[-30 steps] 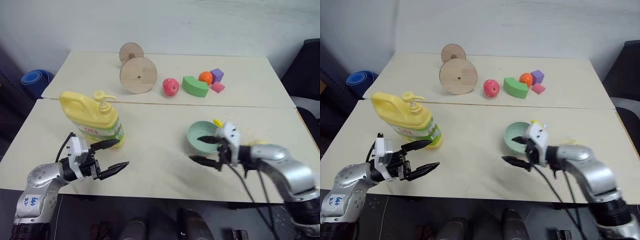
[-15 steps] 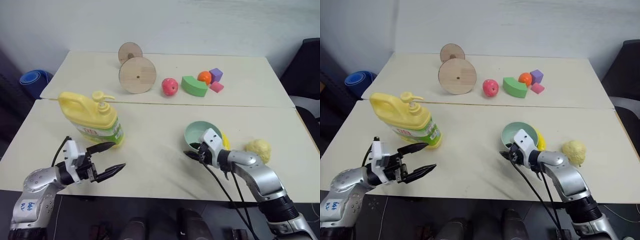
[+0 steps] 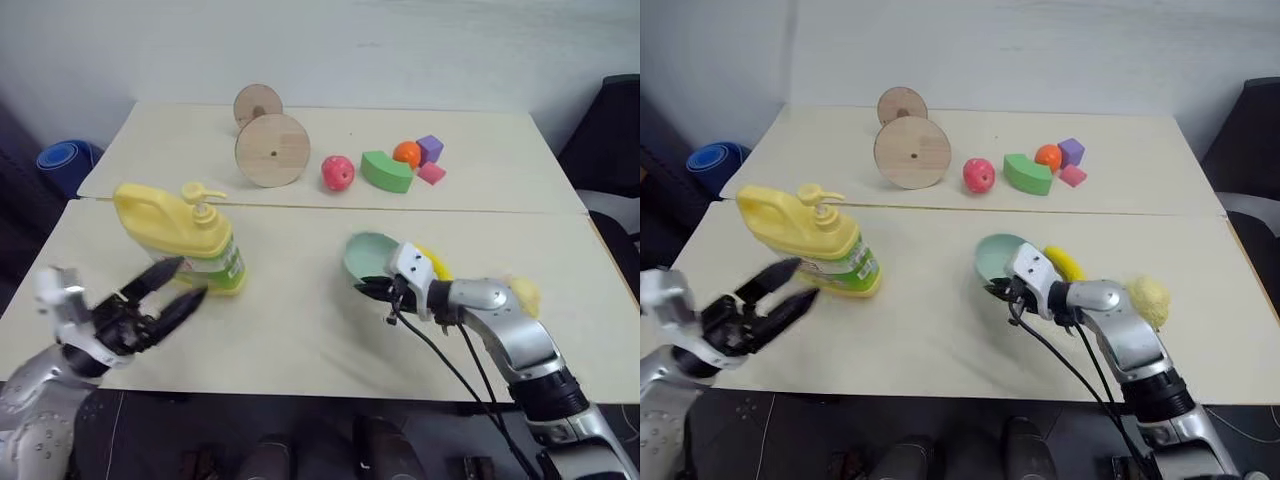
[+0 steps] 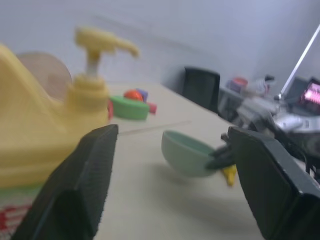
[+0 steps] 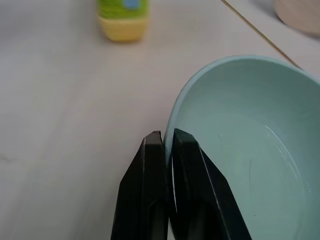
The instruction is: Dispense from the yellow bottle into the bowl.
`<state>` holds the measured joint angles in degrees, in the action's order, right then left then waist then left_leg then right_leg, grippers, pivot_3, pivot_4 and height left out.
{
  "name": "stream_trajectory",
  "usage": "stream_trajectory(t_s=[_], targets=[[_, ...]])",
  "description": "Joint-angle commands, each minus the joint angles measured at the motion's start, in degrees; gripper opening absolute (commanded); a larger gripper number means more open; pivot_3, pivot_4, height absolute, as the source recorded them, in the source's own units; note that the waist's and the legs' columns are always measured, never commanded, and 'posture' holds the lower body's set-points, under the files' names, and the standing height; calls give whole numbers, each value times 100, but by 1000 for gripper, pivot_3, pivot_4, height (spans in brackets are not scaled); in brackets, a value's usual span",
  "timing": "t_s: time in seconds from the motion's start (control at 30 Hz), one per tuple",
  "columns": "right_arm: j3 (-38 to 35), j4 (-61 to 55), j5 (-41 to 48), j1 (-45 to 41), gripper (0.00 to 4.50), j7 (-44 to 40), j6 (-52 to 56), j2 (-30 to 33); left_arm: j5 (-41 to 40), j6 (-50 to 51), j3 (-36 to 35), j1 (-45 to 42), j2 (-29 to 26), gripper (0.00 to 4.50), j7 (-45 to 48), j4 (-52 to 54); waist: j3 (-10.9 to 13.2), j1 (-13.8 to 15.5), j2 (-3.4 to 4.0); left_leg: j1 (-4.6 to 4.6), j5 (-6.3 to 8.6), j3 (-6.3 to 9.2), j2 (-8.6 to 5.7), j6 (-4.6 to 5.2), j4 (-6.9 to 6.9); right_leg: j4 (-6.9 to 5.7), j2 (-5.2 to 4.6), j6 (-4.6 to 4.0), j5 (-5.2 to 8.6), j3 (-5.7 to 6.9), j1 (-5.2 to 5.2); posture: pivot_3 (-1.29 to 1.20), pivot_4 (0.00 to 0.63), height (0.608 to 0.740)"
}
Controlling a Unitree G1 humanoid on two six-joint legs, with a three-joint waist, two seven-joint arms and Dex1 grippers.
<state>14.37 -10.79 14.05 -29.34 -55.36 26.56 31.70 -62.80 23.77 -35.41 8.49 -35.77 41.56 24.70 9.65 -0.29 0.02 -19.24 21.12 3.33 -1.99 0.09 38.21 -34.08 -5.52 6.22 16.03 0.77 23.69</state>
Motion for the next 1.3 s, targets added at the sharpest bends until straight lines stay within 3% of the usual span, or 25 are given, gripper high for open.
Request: stream_trajectory(t_s=[0.03,0.13,0.3,0.5,0.87,1.3], targets=[[163,-357,187,-642,0,-411,265,29,-438,64,-532,-480,-352,2397,-382,52,-1,19,-2,2,0,0,-1,0,0,-1,0,-1,0,0,-1,0,150,740],[466,-351,219,-1333,0,-680,686,-62,8,27,-409,-1098,-843,1527,-287,-426,0,37,-14,-4,-2,15,-12,1,2,2,-4,-3,2,14,-4,0,150,740],[1128,-39,-96,-2731,0,-831,1597,-254,777,-8,468,-2373,-1315,18,86,-1311,3,-1,-12,-8,-2,17,-20,0,-3,-16,-2,-4,2,35,2,0,150,740],[1352,157,-223,-3489,0,-850,1818,-435,1351,51,1133,-3237,-1195,18,142,-1829,0,-12,-17,-19,-1,18,-20,-1,-10,-34,-5,-4,2,52,23,0,150,740],[1510,696,-448,-4158,0,-945,1694,-822,1802,299,1703,-3852,-1093,18,511,-2257,-1,-148,-21,-94,-6,17,-21,-9,52,-77,-8,-1,0,63,89,0,150,740],[1827,1248,-774,-4648,0,-1397,1333,-990,2417,815,2151,-3950,-1022,18,379,-2461,-2,-138,-21,-95,-7,25,-29,-11,73,-101,-9,-1,0,54,87,0,150,740]])
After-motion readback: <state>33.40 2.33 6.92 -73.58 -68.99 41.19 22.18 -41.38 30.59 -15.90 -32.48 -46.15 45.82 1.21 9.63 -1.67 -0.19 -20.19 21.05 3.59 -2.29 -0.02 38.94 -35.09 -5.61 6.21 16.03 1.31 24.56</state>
